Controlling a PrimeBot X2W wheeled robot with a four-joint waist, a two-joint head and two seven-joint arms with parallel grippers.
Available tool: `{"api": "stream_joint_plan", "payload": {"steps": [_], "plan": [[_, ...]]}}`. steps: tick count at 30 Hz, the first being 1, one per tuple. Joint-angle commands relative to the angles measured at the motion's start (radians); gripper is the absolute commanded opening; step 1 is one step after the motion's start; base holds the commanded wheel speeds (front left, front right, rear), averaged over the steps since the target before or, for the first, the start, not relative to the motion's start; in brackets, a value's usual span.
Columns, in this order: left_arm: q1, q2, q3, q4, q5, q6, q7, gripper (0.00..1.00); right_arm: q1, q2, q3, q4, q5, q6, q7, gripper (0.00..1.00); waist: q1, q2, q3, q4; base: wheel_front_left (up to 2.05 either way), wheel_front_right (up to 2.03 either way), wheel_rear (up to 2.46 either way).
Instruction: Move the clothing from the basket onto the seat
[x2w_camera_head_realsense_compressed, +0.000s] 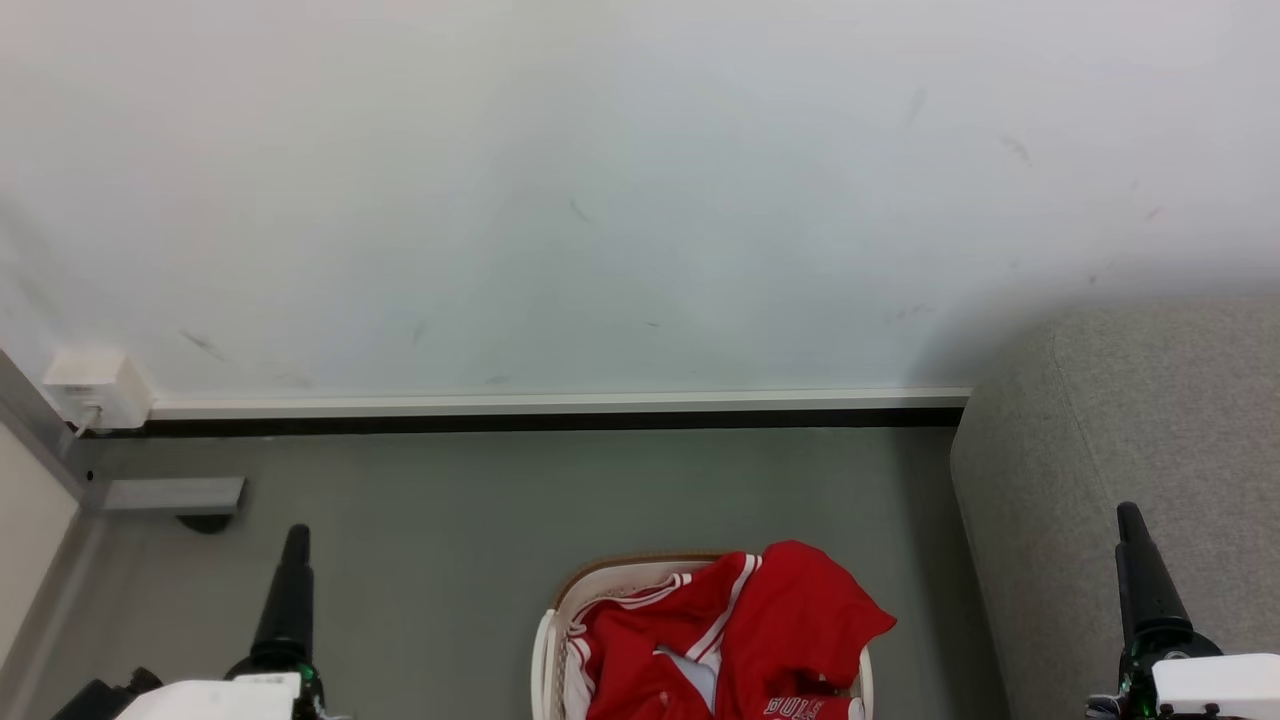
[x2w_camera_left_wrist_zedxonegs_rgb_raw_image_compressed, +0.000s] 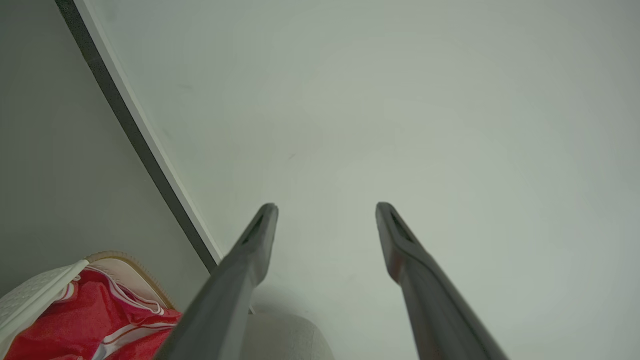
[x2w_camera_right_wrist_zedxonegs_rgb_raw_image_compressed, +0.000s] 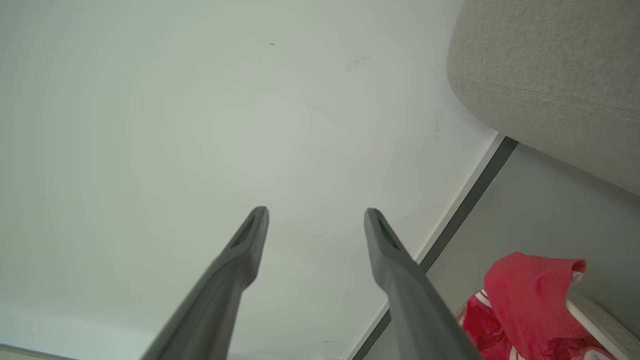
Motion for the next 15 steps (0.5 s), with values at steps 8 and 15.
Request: {"api": "stream_joint_plan", "payload": {"steps": [8,15], "plan": [[0.002,0.009,-0.003,-0.042,0.183,-0.004,-0.037,1.00,0.001,-0.012,0.024,-0.029,-0.119,-0.001,-0.039,1.00,0.0000,0.0000,-0.003,-0.006,0.00,0.00,0.00],[0.015,0.010,-0.012,-0.044,0.310,-0.004,-0.063,1.00,0.006,-0.018,0.038,-0.033,-0.249,-0.001,-0.064,1.00,0.0000,0.0000,-0.007,-0.014,0.00,0.00,0.00]]}}
